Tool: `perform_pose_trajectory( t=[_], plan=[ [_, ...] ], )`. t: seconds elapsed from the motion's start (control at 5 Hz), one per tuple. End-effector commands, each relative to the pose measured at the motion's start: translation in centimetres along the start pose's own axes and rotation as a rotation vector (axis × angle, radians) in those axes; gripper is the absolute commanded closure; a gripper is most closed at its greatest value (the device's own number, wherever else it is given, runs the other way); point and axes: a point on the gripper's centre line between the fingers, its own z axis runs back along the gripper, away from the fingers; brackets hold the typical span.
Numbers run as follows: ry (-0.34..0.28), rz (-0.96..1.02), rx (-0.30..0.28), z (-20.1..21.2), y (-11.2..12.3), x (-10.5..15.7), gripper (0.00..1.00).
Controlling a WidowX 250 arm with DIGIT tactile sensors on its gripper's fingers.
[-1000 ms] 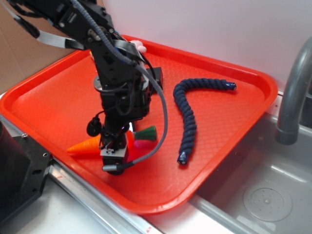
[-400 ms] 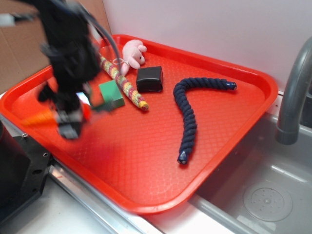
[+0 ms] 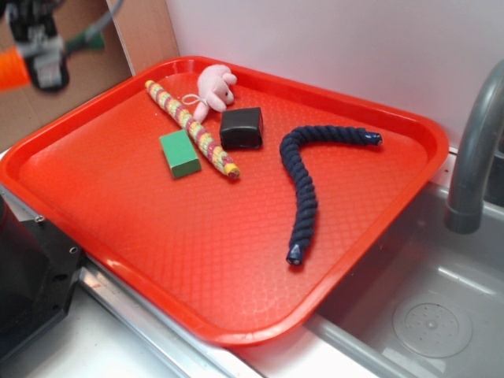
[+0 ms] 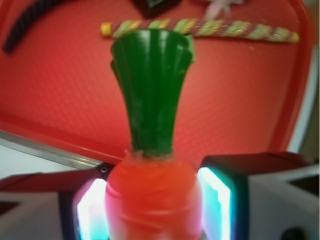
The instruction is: Grab the carrot.
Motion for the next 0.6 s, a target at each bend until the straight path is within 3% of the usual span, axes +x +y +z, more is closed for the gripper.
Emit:
perform_pose_trajectory(
  t=[0.0, 0.4],
  plan=[
    [-0.039, 0.104, 0.001, 7.5, -1.2, 0.8, 1.00],
    [-0.102, 0.083, 0.071, 8.4, -2.0, 0.6, 1.00]
  ],
)
